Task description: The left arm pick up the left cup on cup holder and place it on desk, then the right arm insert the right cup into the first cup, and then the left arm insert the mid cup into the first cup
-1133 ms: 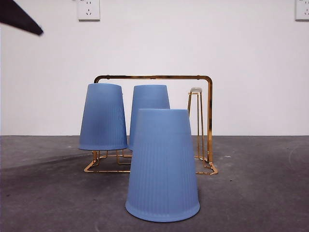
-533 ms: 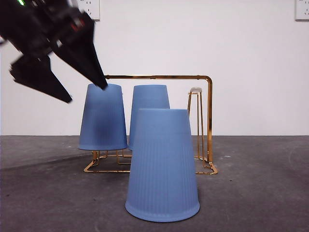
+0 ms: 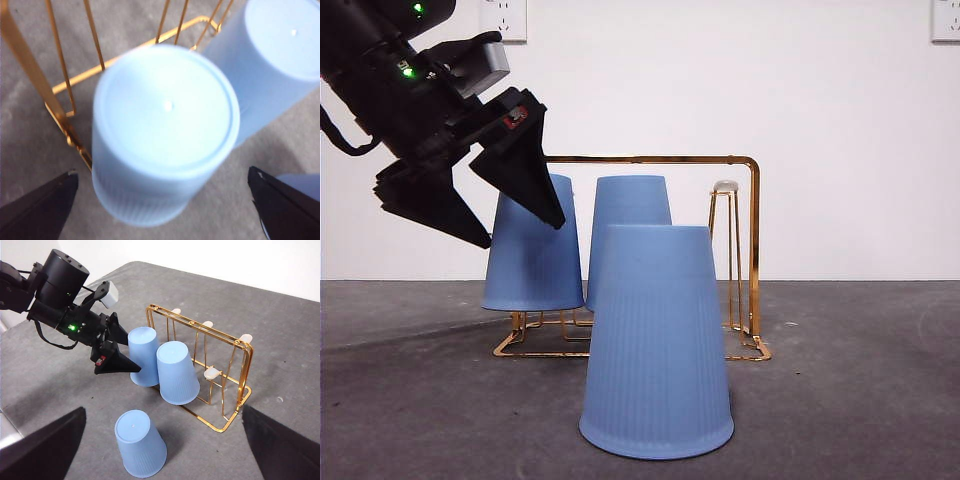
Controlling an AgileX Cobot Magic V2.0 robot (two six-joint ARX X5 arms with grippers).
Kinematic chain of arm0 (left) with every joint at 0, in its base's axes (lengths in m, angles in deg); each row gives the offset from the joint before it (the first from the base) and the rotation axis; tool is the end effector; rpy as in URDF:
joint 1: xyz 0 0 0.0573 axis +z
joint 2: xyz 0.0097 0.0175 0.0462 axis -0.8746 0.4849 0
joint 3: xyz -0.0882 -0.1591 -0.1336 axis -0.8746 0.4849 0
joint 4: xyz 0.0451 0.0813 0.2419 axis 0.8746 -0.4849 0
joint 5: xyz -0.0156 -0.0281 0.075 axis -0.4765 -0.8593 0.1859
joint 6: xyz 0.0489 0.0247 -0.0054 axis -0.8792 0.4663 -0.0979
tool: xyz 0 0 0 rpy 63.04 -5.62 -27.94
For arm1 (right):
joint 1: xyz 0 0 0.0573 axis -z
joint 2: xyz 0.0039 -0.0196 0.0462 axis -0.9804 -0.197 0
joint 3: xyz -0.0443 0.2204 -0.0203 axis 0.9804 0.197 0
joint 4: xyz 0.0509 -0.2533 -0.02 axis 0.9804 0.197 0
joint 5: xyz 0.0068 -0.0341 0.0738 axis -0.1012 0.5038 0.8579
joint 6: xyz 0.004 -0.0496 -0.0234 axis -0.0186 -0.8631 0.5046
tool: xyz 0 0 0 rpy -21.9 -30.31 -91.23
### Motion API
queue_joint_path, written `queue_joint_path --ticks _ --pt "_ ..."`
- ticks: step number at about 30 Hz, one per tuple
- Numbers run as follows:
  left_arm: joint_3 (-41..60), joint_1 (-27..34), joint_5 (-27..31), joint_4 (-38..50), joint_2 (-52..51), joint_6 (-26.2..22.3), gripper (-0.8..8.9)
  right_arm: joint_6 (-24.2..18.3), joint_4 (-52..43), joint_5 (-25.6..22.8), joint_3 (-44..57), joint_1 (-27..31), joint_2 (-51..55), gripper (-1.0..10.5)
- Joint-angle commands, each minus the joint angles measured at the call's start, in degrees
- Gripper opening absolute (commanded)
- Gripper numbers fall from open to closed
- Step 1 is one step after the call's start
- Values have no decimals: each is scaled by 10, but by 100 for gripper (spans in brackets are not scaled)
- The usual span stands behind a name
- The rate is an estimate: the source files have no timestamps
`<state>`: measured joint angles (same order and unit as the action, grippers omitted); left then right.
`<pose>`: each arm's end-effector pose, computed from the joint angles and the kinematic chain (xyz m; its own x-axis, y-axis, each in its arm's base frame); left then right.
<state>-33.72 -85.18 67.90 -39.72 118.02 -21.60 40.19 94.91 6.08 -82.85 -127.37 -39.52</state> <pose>0.2762 -0.1336 0.1898 0.5062 -0.5365 -0.6753 0.6337 0.7625 -0.1307 0.0861 0.0941 0.3588 0.6776 0.6460 -0.3515 -0.6350 0.7550 0.1636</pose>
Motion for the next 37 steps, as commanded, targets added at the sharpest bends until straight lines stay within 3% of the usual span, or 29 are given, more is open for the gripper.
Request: queue_joint_path --ticks 1,6,11,16,27,37 --pt "-10 -2 1 24 7 -2 548 2 -2 -3 -9 -5 -3 494" --pt "-10 -2 1 33 7 1 460 10 -2 -13 -9 -5 -3 494" --pt "-10 -2 1 49 7 3 446 12 -2 -13 -9 -5 -3 494" --pt "-10 -2 1 49 7 5 332 14 -2 -13 -9 -5 -3 494" --pt "-10 -2 1 49 -2 5 330 17 -2 -13 -9 -5 -3 494" --pt "-10 1 1 44 -73 5 330 17 -2 -13 -9 -5 -3 494"
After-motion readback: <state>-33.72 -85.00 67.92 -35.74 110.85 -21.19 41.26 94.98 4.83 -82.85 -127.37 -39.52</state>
